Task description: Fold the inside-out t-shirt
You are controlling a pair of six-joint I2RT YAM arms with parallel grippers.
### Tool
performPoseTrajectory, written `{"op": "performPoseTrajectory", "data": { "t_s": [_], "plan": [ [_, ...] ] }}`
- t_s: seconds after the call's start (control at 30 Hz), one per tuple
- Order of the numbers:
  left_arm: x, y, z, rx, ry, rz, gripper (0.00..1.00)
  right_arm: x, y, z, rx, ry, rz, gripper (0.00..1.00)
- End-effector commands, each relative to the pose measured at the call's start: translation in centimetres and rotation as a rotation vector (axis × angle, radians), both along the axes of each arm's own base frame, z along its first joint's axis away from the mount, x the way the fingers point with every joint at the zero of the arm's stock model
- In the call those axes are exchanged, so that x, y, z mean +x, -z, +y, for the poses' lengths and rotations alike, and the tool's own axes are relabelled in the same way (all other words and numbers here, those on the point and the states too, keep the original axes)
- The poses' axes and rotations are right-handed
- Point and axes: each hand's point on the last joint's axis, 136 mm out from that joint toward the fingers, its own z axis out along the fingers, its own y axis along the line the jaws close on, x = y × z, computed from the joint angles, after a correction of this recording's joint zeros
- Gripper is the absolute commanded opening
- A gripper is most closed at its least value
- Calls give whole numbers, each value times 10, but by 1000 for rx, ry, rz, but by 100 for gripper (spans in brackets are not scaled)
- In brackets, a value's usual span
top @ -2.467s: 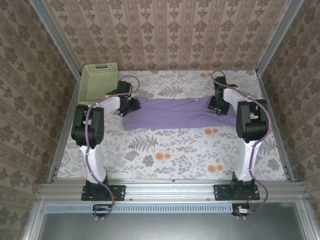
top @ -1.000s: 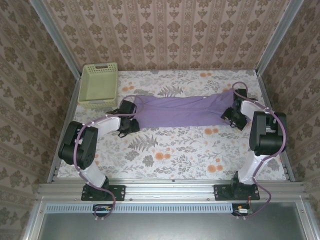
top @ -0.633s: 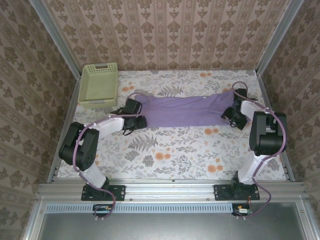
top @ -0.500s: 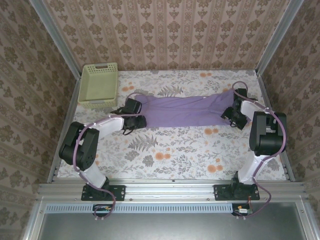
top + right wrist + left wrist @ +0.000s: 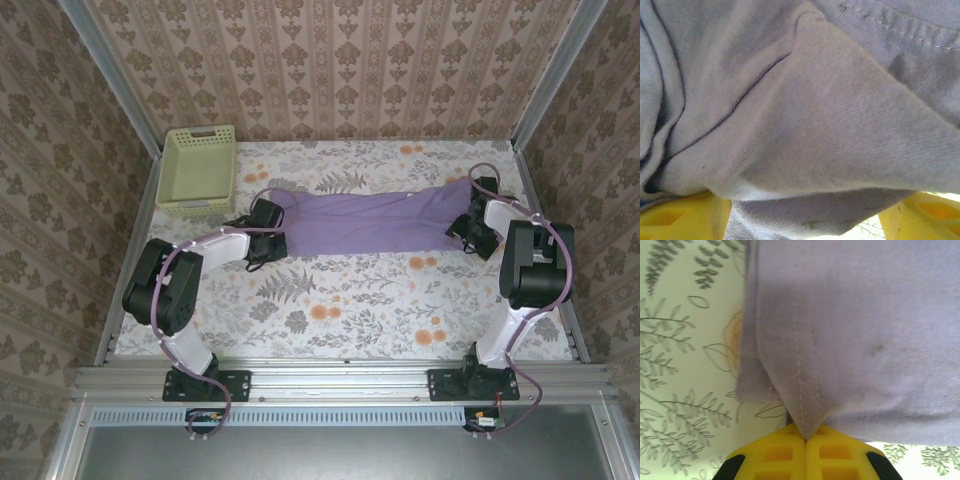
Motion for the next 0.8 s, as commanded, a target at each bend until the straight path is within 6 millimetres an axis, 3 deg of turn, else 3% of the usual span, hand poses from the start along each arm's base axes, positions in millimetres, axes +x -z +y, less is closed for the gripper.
{"op": "performPoseTrajectory", "data": {
  "t_s": [0.0, 0.1, 0.2, 0.27, 0.4, 0.5, 0.63, 0.77],
  "plan": [
    [4, -17, 35, 115, -43, -40, 0, -4, 4, -23, -55, 66, 36, 78],
    [2, -26, 51, 166, -68, -70, 0, -1, 1, -25, -58, 69, 26, 78],
    [1, -25, 52, 155, -63, -64, 1, 2, -1, -21, -36, 55, 6, 78],
    [-1, -20, 48, 142, -54, -41, 13, 2, -6, -18, -24, 43, -5, 78],
    [-3, -21, 47, 129, -67, -24, 35, 1, -40, -12, -16, 2, -68, 80],
    [5, -44, 52, 145, -96, -62, 41, 5, -76, -12, -64, -47, -131, 85],
    [28, -85, 23, 54, -48, -166, 49, 18, -100, -19, -137, -102, -136, 100],
    [54, -87, -14, -78, 9, -156, 54, 44, -93, -19, -121, -155, -119, 100]
  ]
}}
